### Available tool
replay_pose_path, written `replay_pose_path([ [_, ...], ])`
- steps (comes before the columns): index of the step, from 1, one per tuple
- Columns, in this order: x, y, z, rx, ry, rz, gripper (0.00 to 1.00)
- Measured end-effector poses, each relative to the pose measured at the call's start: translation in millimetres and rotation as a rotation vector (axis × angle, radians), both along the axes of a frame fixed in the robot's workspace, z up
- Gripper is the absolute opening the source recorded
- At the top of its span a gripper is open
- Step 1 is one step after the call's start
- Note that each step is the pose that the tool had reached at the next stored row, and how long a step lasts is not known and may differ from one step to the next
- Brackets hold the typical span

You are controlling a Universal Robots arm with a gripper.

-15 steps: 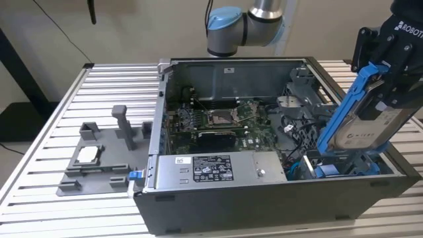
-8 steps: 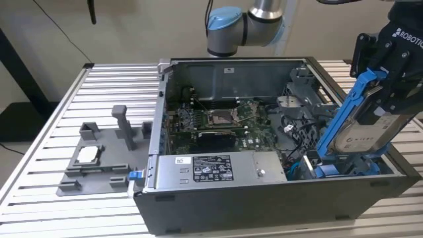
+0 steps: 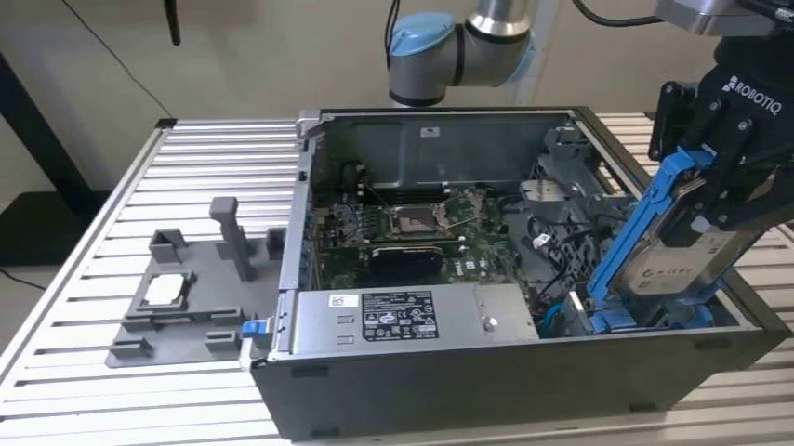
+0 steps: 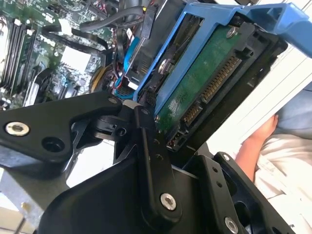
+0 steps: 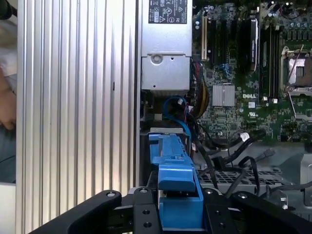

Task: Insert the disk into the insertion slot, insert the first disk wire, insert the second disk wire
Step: 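Insert the disk into the insertion slot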

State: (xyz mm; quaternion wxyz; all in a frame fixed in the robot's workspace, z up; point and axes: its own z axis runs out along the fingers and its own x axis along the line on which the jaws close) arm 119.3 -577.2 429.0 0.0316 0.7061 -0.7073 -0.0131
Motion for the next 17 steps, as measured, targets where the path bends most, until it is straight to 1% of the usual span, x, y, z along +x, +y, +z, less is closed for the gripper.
replay_pose_path([
  [2,0.0,0.0,-2.3,0.0007,0.0000,0.000,0.33],
  [4,0.0,0.0,-3.8,0.0051,0.0000,0.000,0.33],
  [8,-0.1,0.6,-4.6,0.0297,0.0000,0.000,0.33],
  [9,-0.1,0.7,-5.0,0.0311,0.0000,0.000,0.33],
  [11,0.0,0.7,-5.4,0.0307,0.0000,0.000,0.33],
  [13,0.0,0.6,-7.1,0.0309,0.0000,0.000,0.33],
  [17,0.0,0.6,-13.8,0.0305,0.0000,0.001,0.33],
])
